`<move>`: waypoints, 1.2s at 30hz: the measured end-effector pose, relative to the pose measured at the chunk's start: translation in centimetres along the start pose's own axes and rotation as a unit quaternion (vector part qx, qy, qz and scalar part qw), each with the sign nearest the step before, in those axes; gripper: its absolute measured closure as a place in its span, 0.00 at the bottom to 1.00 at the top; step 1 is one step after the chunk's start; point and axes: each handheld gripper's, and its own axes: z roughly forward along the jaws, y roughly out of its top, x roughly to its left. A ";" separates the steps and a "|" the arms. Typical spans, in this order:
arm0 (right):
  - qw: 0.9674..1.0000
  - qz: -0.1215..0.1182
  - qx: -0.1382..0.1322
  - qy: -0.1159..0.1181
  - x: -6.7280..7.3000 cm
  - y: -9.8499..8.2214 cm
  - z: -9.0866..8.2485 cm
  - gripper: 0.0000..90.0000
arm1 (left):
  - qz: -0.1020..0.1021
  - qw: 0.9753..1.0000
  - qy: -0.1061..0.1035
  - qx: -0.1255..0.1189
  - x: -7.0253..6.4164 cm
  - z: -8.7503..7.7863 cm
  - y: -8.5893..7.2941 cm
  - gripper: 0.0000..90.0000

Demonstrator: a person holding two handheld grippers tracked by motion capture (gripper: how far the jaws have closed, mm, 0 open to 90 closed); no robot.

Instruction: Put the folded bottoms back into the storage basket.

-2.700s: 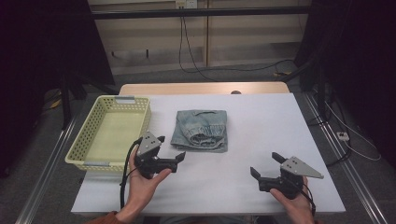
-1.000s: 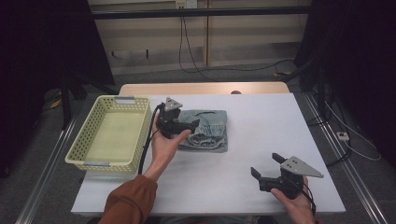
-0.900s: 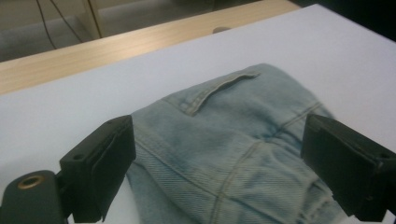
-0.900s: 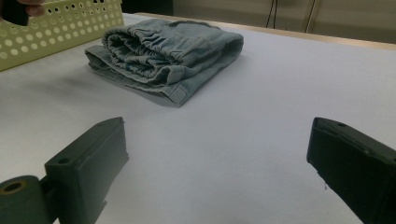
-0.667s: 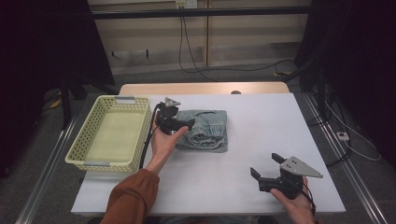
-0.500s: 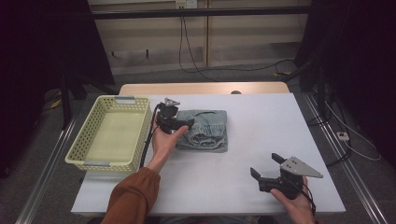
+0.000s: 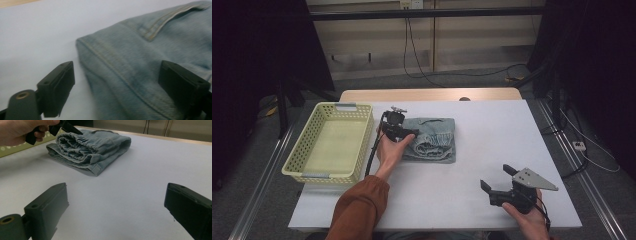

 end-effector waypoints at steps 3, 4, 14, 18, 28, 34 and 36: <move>1.000 0.002 -0.001 0.001 0.0 0.0 0.0 0.06 | -0.013 1.000 0.006 0.015 0.6 0.4 -0.3 0.16; 1.000 0.002 0.000 0.001 0.0 0.0 0.0 0.06 | -0.034 0.999 -0.002 0.018 0.8 0.4 -0.3 0.17; 1.000 0.002 0.001 0.000 -0.1 0.0 0.1 0.06 | -0.095 0.992 -0.052 0.063 1.8 0.8 -0.7 0.18; 1.000 0.001 0.004 0.000 -0.1 0.0 0.2 0.06 | -0.098 0.991 -0.065 0.070 1.7 0.6 -0.7 0.28; 1.000 0.001 0.005 0.001 0.1 0.0 0.1 0.06 | -0.118 0.982 -0.132 0.064 1.6 0.3 -1.5 0.60; 1.000 0.003 0.007 0.000 0.1 0.0 0.2 0.06 | -0.117 0.978 -0.161 0.057 1.3 0.4 -1.7 0.77; 1.000 0.003 0.008 0.000 0.1 0.0 0.2 0.06 | -0.104 0.982 -0.149 0.044 0.9 0.2 -1.9 0.80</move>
